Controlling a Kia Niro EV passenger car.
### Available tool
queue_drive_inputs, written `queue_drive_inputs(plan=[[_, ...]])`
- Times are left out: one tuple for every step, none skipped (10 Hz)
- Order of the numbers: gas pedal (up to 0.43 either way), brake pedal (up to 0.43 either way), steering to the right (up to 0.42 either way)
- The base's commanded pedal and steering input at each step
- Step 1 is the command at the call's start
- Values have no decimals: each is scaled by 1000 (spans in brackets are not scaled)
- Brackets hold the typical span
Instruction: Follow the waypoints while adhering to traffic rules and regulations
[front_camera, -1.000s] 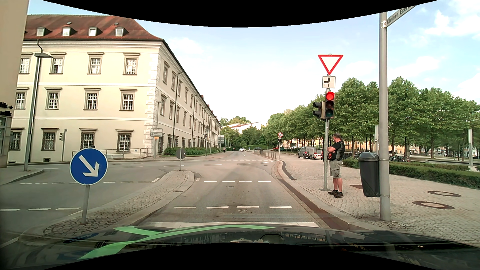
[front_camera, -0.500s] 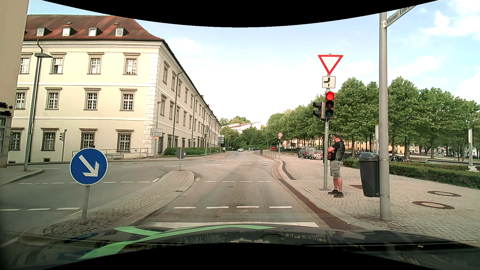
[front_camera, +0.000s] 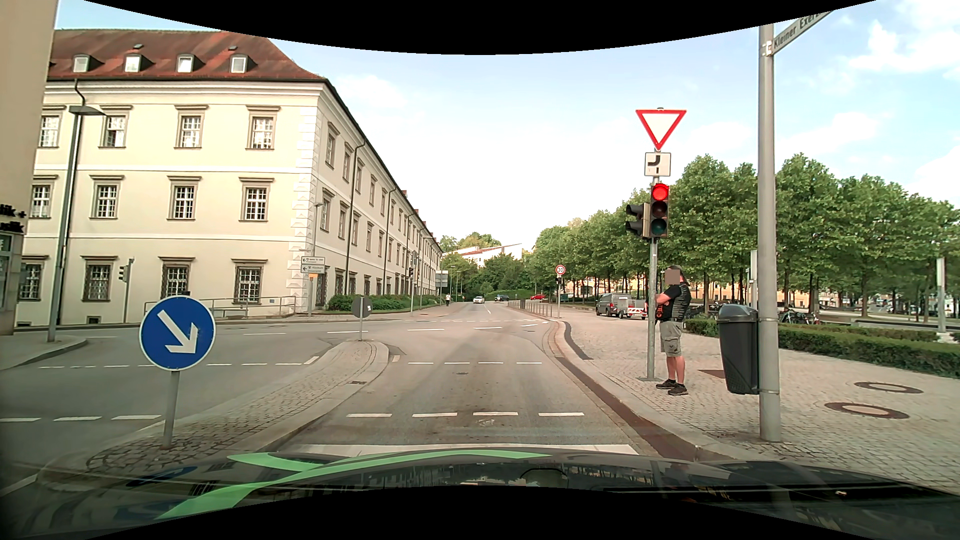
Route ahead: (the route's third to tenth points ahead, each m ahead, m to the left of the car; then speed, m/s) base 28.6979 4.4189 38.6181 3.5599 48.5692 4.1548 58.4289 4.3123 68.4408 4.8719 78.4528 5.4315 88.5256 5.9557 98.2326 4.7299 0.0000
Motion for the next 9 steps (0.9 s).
queue_drive_inputs(plan=[[0,457,5],[0,457,5],[0,457,5],[0,457,6],[0,457,5],[0,457,5],[0,457,5],[0,457,6],[0,451,5]])
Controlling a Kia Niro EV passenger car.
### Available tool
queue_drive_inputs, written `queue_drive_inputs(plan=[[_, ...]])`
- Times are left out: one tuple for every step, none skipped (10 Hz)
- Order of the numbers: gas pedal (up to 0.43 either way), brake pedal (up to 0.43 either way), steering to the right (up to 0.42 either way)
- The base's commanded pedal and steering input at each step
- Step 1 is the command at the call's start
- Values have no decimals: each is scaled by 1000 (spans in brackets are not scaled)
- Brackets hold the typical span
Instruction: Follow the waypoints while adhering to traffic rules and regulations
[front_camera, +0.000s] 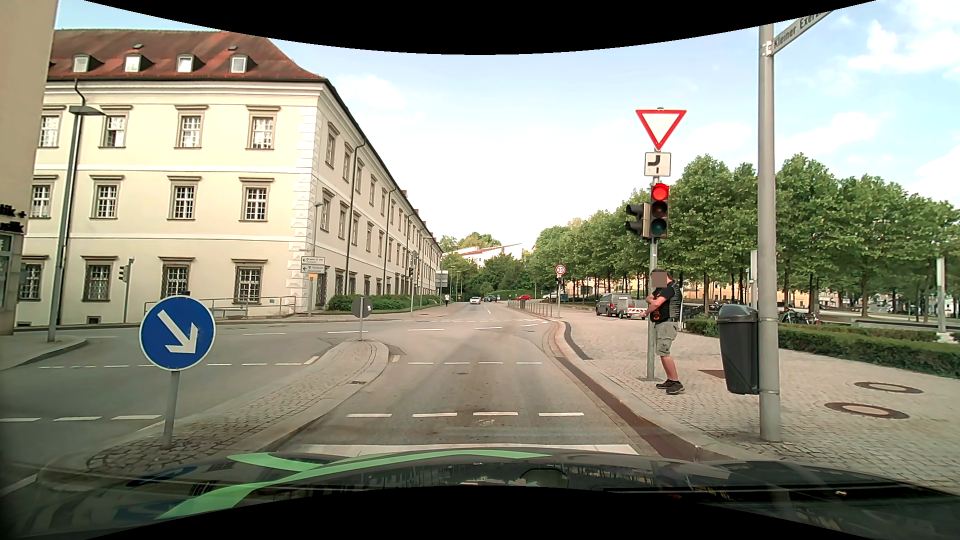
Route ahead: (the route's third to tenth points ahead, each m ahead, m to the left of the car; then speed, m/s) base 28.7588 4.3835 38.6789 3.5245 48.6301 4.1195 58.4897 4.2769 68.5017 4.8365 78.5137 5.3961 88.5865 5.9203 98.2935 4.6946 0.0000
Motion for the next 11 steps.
queue_drive_inputs(plan=[[0,457,5],[0,451,5],[0,457,6],[0,457,5],[0,451,6],[0,451,5],[0,457,5],[0,457,5],[0,457,5],[0,451,5],[0,457,5]])
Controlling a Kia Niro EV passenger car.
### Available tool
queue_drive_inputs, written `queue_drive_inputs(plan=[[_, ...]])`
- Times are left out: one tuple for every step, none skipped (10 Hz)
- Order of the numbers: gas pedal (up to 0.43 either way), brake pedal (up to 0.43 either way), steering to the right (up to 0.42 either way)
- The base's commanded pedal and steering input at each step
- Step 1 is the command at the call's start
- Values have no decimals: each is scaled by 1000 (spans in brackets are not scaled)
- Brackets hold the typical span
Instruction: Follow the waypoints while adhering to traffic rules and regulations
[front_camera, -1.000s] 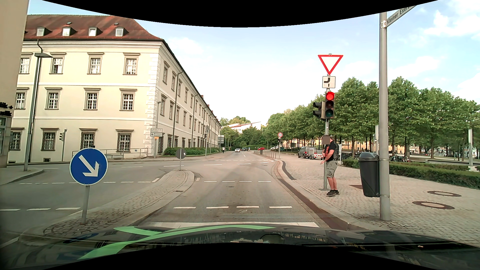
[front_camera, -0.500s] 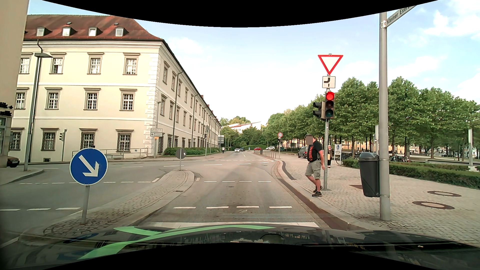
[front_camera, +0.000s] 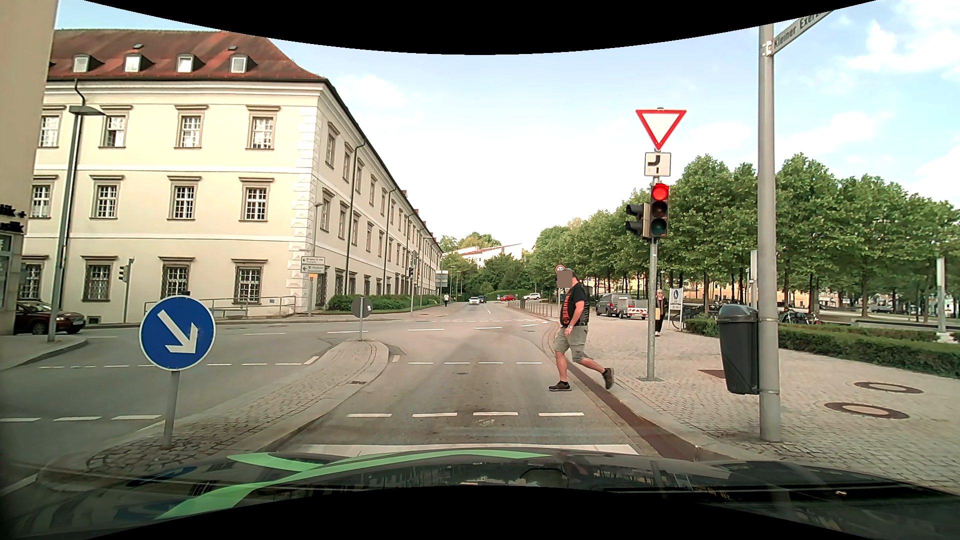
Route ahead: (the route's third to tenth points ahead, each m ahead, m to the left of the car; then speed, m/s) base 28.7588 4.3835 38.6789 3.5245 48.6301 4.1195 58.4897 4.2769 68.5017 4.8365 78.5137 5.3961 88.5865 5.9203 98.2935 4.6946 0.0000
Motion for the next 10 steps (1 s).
queue_drive_inputs(plan=[[0,457,6],[0,457,5],[0,451,5],[0,457,5],[0,451,5],[0,457,5],[0,451,6],[0,457,6],[0,451,6],[0,451,5]])
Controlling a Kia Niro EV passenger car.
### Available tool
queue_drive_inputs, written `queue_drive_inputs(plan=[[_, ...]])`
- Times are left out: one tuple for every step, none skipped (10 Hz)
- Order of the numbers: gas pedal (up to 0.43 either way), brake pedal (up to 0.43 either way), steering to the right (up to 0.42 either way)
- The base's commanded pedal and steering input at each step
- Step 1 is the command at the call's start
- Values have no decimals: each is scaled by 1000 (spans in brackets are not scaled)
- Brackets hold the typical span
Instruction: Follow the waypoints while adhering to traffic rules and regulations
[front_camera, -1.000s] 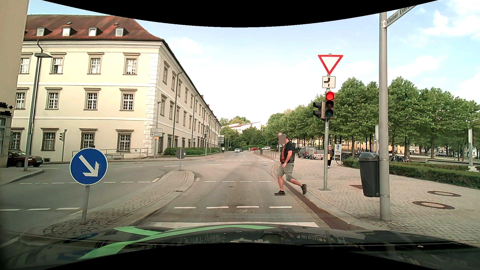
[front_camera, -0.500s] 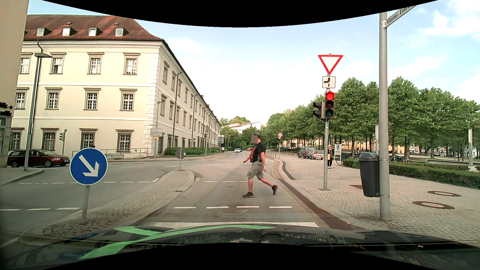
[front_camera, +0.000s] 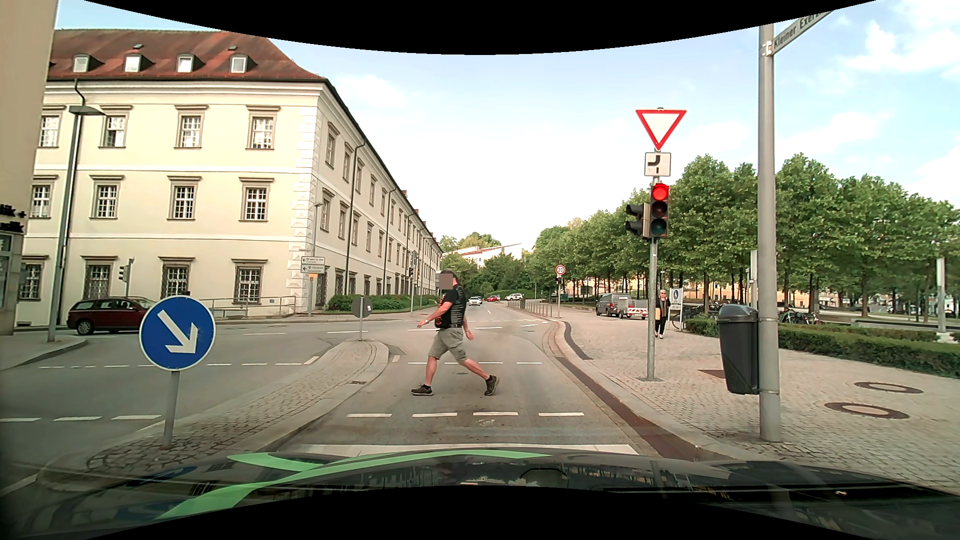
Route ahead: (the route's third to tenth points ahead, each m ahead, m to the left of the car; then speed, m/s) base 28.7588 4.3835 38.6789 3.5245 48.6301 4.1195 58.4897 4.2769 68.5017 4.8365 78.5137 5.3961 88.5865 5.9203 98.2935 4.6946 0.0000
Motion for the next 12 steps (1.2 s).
queue_drive_inputs(plan=[[0,451,5],[0,451,6],[0,451,5],[0,451,6],[0,451,6],[0,457,5],[0,451,5],[0,451,6],[0,451,6],[0,451,6],[0,451,5],[0,451,6]])
